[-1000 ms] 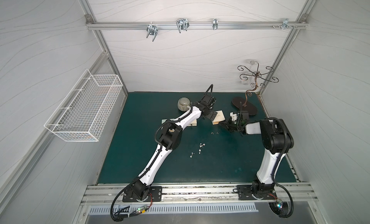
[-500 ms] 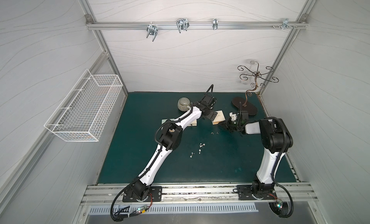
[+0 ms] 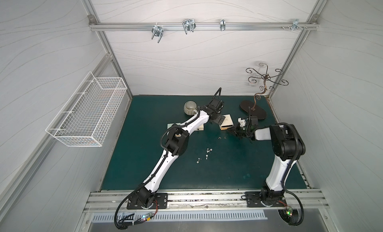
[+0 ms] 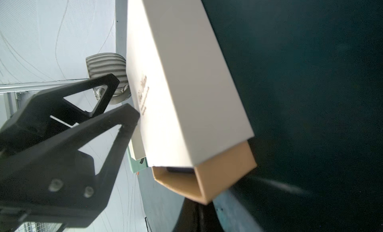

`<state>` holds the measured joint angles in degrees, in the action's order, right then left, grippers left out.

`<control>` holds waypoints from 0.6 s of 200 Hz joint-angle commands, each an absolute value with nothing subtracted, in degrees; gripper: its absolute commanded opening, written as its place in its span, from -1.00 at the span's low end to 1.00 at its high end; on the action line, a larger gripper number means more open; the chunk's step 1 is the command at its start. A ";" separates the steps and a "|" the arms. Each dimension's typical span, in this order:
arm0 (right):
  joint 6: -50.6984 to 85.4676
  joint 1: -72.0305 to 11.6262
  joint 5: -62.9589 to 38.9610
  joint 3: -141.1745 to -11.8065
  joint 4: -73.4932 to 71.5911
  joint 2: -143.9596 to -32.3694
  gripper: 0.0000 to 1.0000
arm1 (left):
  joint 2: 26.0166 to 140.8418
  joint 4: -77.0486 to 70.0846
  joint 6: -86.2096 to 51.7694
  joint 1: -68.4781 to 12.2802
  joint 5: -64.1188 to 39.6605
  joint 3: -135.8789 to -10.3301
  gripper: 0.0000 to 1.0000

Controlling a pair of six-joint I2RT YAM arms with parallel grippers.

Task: Place the earrings into the drawer-style jewelry box
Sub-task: Open the drawer in the jewelry box.

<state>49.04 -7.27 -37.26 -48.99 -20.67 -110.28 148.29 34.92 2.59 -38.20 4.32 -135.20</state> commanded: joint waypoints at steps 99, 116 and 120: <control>47.59 -7.10 -38.90 -43.95 -18.21 -104.43 -1.00 | 151.05 37.66 3.60 -38.30 6.85 -135.97 0.99; 47.31 -7.04 -39.21 -43.52 -17.81 -103.74 -1.00 | 151.00 37.66 3.60 -38.30 6.92 -135.97 0.99; 47.25 -7.11 -39.15 -43.39 -17.69 -103.71 -1.00 | 151.02 37.68 3.60 -38.24 6.87 -135.97 0.99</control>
